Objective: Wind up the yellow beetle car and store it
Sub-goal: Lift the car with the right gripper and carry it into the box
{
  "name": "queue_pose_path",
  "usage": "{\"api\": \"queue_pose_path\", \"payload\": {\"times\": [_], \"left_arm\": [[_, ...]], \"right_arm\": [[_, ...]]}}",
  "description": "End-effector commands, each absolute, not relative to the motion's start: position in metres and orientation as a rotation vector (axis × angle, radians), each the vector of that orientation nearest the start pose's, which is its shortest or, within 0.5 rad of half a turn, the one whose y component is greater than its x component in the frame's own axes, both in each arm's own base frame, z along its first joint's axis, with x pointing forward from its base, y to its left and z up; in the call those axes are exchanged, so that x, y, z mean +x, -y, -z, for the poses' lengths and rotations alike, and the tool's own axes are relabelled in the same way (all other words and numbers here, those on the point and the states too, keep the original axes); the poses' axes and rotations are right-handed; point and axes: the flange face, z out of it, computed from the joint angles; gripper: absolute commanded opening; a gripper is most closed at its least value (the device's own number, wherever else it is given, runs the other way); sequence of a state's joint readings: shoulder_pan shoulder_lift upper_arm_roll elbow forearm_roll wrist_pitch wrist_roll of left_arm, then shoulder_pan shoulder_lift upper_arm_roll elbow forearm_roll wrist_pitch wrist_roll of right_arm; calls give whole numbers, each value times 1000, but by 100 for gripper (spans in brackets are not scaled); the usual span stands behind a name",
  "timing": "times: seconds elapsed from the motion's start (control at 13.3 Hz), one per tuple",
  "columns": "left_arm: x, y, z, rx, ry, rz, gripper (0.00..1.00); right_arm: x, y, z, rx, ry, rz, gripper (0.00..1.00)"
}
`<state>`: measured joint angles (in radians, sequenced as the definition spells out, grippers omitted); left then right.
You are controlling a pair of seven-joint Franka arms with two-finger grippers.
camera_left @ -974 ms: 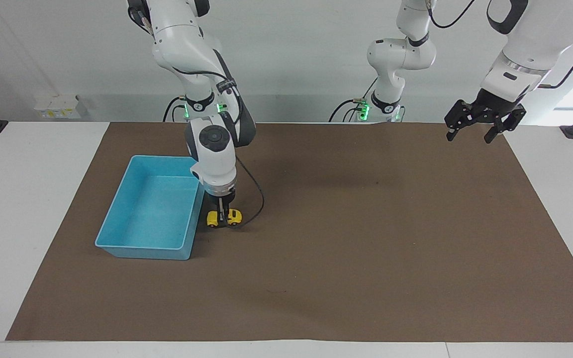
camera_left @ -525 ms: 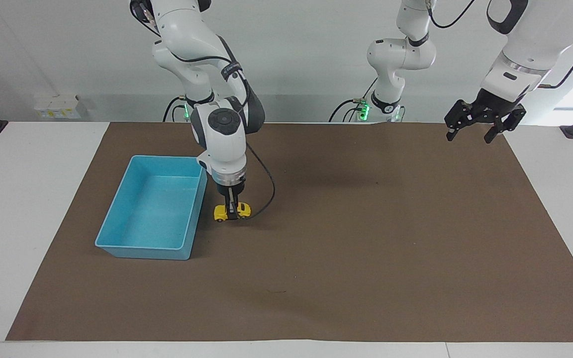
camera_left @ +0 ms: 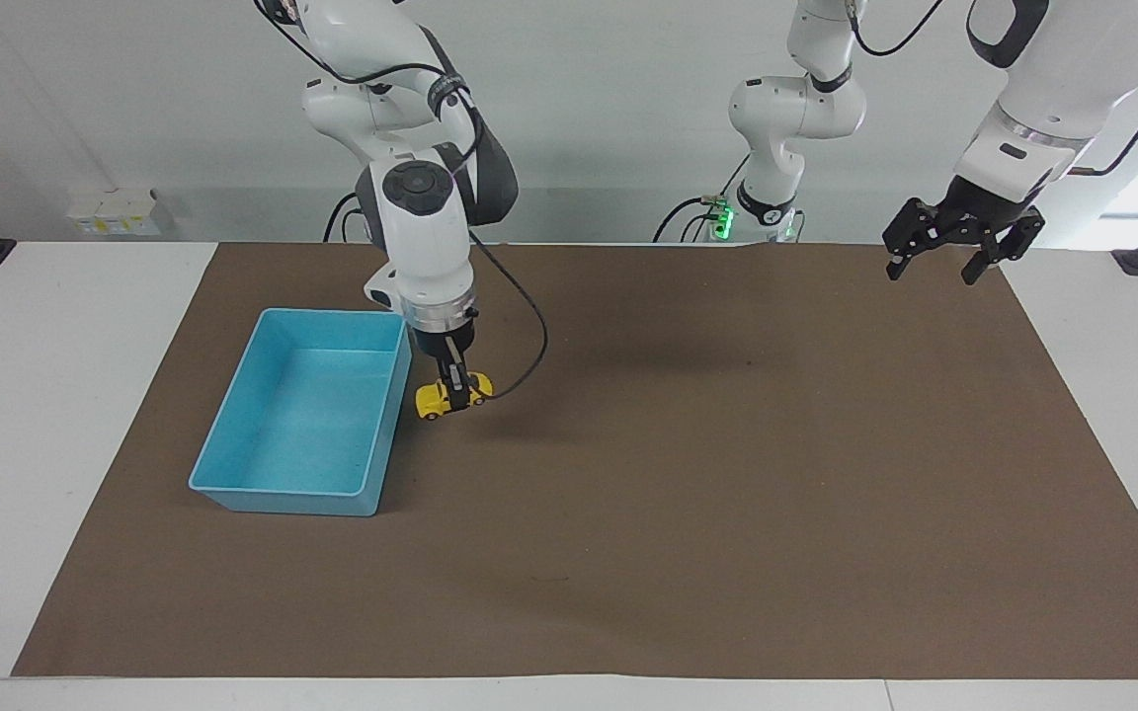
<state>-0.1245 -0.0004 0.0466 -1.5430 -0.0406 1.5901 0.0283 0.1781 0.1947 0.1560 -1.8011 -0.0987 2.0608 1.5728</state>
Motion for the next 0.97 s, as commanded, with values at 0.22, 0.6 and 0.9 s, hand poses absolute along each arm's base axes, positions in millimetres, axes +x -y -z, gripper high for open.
{"api": "queue_pose_path", "payload": {"times": [0.22, 0.6, 0.9], "left_arm": [[547, 46, -643, -3164, -156, 64, 100], [548, 45, -643, -3164, -154, 64, 100], [547, 46, -643, -3164, -156, 64, 100]], "right_arm": [[579, -173, -475, -2786, -1437, 121, 0], [580, -137, -480, -2961, -1143, 78, 0], [584, -100, -477, -3053, -922, 44, 0]]}}
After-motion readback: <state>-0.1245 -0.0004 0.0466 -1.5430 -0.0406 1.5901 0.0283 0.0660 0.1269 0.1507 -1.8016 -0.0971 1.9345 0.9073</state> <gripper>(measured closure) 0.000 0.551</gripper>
